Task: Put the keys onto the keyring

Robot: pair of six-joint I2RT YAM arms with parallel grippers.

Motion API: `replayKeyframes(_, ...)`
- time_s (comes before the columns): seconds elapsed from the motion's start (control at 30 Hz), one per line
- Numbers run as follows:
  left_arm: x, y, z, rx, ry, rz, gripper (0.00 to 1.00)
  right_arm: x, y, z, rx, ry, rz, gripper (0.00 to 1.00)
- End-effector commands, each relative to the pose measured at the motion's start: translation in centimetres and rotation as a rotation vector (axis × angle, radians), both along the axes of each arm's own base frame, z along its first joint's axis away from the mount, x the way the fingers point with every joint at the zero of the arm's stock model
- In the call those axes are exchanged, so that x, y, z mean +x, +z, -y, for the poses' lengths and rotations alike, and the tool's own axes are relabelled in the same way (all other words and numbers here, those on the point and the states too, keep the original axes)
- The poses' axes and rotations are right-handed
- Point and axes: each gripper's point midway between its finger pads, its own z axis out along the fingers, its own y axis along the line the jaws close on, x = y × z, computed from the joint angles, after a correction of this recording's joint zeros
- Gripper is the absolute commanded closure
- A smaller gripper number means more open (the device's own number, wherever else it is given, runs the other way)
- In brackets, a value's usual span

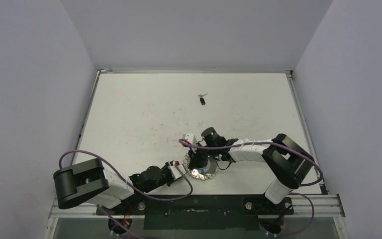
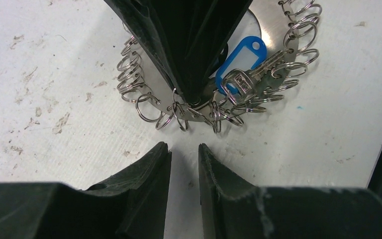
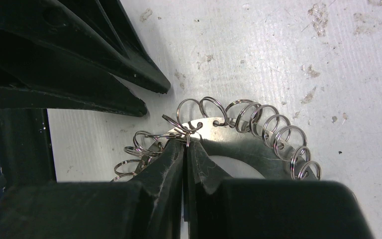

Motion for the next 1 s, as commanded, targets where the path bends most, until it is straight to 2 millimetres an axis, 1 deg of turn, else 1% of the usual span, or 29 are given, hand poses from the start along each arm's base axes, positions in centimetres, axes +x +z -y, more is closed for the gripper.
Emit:
replayKeyframes(0.0,0.6,2.3,2.2,-0.103,-0.004,0.022,0.75,0.9,0.1,-0.5,-0.001,-0.009,0.026,1.0)
replayKeyframes(0.3,1.3,1.1,3.0,-0.108,0.02,0.011,0.76,0.9,0.1,-0.5,-0.003,-0.01,0.03,1.0)
replayKeyframes(0.43,1.9,0.6,2.6,-0.111,0.064,0.02,0.76,0.8,0.2,-0.4,-0.004,-0.008,0.029,1.0)
replayKeyframes(0.57,2.1,0.0,2.4,-0.106,0.077,0.028,0.77,0.8,0.2,-0.4,-0.006,-0.004,0.03,1.0)
replayKeyframes(0.63,2.1,0.1,2.4,-0.118,0.077,0.034,0.78,0.8,0.2,-0.3,-0.007,-0.003,0.03,1.0)
replayKeyframes(0.8,2.5,-0.2,1.9,-0.108,0.102,0.053,0.85,0.6,0.3,-0.4,-0.004,0.005,0.028,1.0)
replayKeyframes(0.9,2.6,-0.1,1.7,-0.103,0.103,0.066,1.0,0.6,0.3,-0.3,-0.006,0.009,0.031,1.0)
replayKeyframes(0.97,2.6,0.1,1.7,-0.106,0.101,0.069,1.0,0.5,0.4,-0.2,-0.007,0.011,0.033,1.0)
